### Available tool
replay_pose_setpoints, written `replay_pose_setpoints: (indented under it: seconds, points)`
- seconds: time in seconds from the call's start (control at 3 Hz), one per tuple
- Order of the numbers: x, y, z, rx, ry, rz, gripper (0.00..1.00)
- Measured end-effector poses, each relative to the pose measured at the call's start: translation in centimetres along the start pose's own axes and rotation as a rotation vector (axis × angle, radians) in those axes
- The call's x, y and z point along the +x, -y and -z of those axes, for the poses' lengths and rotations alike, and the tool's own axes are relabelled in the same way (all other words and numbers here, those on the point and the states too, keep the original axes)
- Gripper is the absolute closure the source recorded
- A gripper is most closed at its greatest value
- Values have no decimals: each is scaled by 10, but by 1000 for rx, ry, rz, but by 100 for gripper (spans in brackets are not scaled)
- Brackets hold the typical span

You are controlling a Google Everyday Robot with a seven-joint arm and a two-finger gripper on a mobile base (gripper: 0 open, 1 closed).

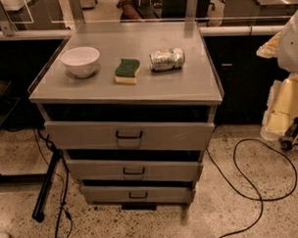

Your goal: Open middle drawer

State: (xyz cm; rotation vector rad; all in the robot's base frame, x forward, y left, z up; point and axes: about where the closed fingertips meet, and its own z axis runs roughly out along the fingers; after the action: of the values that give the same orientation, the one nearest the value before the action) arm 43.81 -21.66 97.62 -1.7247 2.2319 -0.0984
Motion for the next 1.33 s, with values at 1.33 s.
replay_pose_setpoints:
  seconds: [1.33]
  points:
    - [12,-54,-96,-61,-25,13,0]
